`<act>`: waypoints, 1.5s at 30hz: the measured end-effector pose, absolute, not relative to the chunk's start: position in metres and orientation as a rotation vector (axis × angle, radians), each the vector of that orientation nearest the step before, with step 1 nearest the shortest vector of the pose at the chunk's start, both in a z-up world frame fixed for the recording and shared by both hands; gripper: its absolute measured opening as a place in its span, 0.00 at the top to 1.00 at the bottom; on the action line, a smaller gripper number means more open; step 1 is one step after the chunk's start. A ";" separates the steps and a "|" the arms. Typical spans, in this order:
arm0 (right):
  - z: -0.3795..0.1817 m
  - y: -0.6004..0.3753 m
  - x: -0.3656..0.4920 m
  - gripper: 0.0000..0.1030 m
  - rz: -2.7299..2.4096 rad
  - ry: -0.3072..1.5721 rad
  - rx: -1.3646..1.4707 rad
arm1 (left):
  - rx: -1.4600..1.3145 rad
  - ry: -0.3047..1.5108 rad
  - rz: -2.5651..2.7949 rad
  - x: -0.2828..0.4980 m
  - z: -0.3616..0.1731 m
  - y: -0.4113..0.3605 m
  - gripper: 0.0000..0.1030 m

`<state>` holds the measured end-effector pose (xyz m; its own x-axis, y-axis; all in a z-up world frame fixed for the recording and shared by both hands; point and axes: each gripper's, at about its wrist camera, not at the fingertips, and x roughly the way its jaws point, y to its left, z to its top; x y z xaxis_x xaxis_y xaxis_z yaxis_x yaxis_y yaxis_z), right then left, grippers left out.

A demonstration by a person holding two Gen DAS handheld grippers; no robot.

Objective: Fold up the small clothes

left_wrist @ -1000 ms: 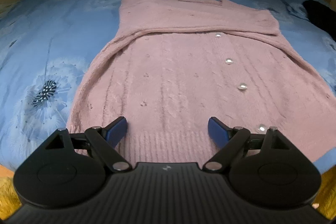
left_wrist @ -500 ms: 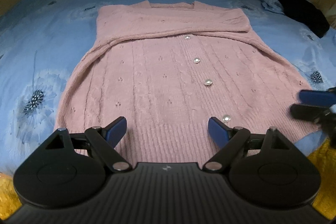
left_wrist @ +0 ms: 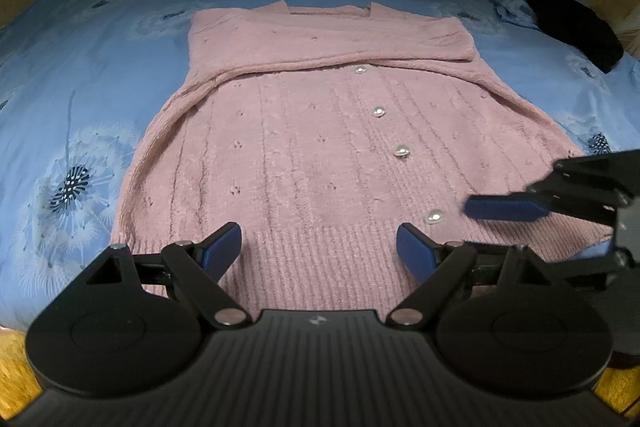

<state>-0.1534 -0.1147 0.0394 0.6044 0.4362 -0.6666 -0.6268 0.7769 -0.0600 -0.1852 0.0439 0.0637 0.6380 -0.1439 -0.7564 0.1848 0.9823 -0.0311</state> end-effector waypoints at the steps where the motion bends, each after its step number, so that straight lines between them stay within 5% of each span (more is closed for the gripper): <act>1: 0.041 -0.114 -0.149 0.66 0.637 0.681 -0.264 | 0.038 0.851 -0.179 -0.186 0.064 0.045 0.14; 8: 0.035 -0.135 -0.132 0.67 0.609 0.757 -0.005 | -0.035 0.864 -0.167 -0.181 0.063 0.061 0.14; 27: 0.050 -0.168 -0.161 0.66 0.693 0.704 0.090 | 0.066 0.873 -0.172 -0.184 0.041 0.036 0.14; 39: 0.022 -0.238 -0.032 0.64 0.310 0.707 0.295 | 0.070 0.886 -0.169 -0.179 0.038 0.034 0.13; 45: 0.003 -0.249 -0.018 0.81 0.035 0.710 0.228 | 0.061 0.893 -0.174 -0.177 0.037 0.038 0.12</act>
